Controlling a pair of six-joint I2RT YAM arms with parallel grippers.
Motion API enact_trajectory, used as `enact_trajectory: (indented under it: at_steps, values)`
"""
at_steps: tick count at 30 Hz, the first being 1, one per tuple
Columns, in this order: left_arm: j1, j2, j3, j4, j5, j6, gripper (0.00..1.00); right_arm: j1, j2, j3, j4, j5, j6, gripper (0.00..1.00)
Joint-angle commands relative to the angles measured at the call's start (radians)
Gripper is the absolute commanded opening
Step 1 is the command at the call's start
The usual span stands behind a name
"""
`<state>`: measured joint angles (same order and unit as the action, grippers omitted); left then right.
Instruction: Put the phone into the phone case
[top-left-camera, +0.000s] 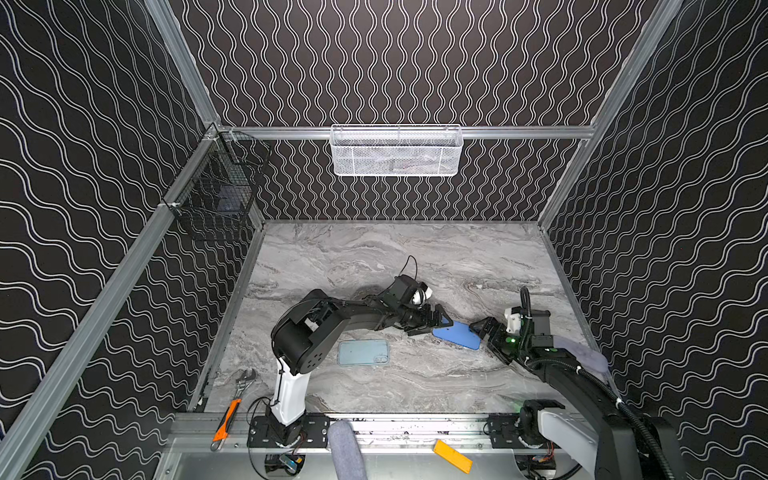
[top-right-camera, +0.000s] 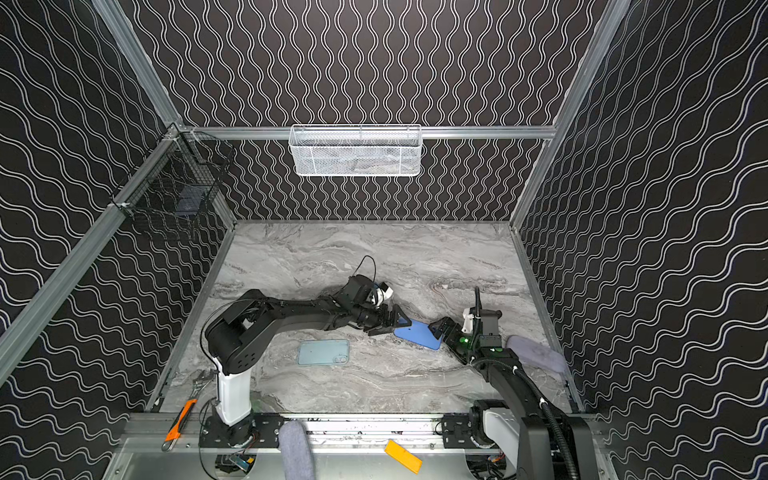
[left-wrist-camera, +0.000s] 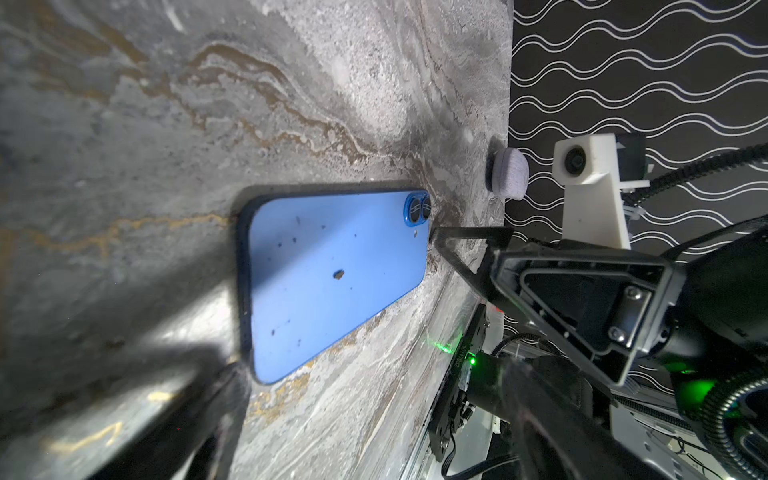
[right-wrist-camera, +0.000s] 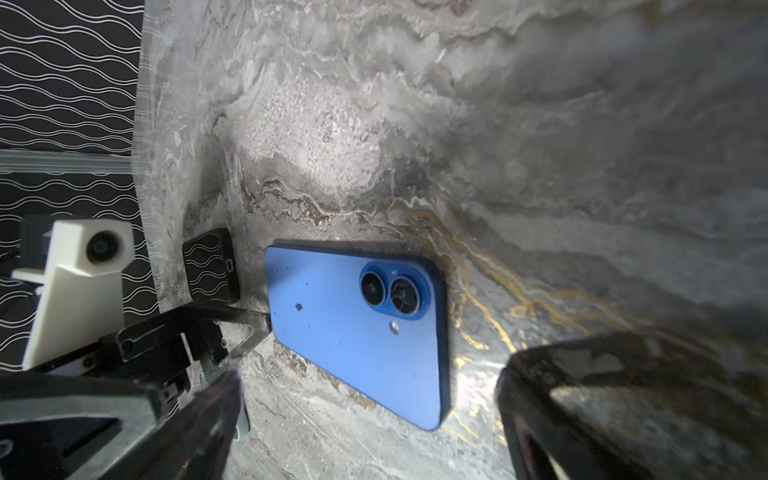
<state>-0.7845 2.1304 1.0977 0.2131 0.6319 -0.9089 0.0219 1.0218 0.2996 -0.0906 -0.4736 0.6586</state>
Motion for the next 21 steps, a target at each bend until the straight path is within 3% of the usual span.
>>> enact_trajectory:
  at_steps: [1, 12, 21]
  values:
    - [0.002, 0.015, 0.022, 0.036, 0.010, 0.019, 0.99, -0.004, 0.007, -0.018, -0.030, -0.048, -0.026, 0.98]
    - [0.003, 0.040, 0.035, 0.069, 0.031, 0.009, 0.99, -0.019, 0.125, -0.073, 0.182, -0.194, -0.011, 0.98]
    - [0.003, 0.060, 0.013, 0.104, 0.031, -0.012, 0.99, -0.020, 0.061, -0.097, 0.285, -0.310, -0.005, 0.98]
